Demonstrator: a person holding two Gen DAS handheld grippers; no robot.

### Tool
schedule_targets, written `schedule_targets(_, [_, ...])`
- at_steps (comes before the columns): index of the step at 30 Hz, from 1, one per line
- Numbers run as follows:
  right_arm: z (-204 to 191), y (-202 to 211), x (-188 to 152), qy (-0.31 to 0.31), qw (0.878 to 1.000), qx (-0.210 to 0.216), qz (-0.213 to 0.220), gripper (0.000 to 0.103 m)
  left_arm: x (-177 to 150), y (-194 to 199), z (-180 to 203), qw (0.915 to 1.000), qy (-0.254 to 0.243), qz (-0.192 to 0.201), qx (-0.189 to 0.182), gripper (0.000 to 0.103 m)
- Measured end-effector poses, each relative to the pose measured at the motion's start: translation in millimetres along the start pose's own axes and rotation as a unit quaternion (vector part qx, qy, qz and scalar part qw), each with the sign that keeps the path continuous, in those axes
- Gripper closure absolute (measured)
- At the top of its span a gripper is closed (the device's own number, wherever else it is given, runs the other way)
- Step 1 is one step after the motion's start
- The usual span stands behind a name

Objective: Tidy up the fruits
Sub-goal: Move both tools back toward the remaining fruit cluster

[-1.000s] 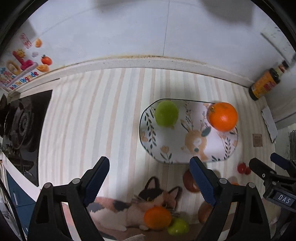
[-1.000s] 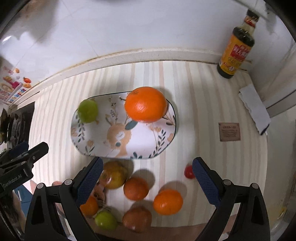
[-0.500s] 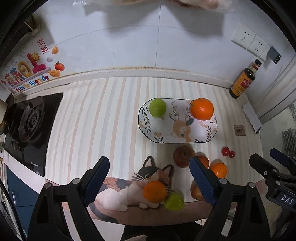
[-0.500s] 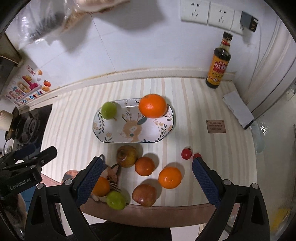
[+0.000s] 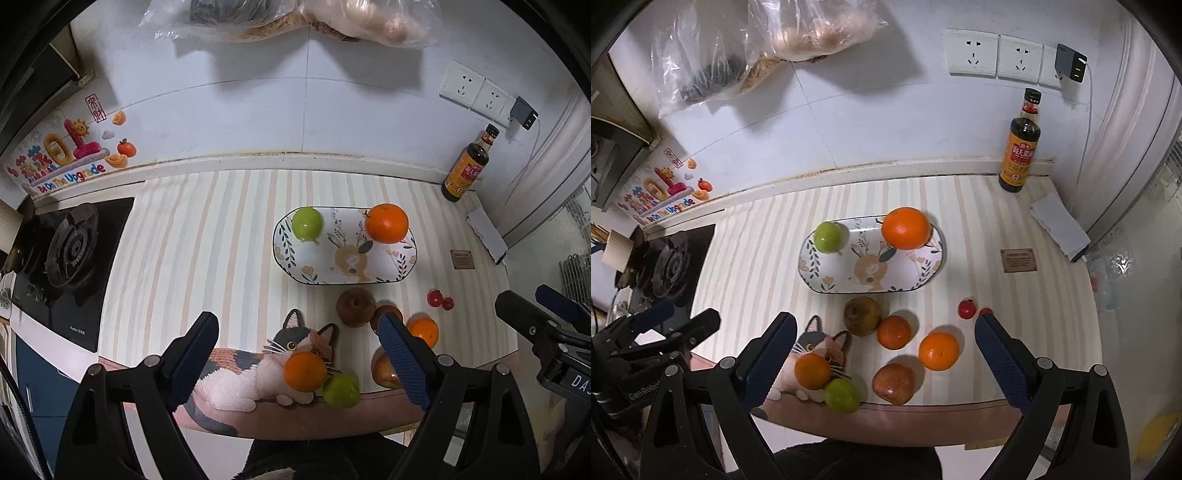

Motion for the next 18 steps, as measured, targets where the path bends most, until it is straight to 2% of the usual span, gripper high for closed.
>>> schedule_targets(8, [5,-11,3,-0.011,1.0,0.004,-0.004,0.004,9,-11,0,1.0,0.004,-0.005,0.007,0.014])
schedule_targets(11, [18,-26,3,-0.032,0.999,0.011,-0.018,0.004,15,-27,2,0.9997,0.001,-0.014,0.021,0.003])
schedule_targets(16, [60,-76,-9,-0.091,0.993,0.024,-0.072,0.004,23,-68,12,0.9988,0.001,-0.043,0.023,0.003])
schedule_targets(18, [81,-104,-21,-0.118,0.987,0.029,-0.103,0.004,23,-88,24,0.9978,-0.007,-0.066,0.007,0.003])
Point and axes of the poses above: each gripper's, at about its wrist camera, not at the fingertips, and y roughly against the way its jaws point, z to its right, x to its top, the point moved 6 cm from there along -y, roughly the way its jaws point, and after that the axes turned 12 degrees about x, right-handed, at the moved point
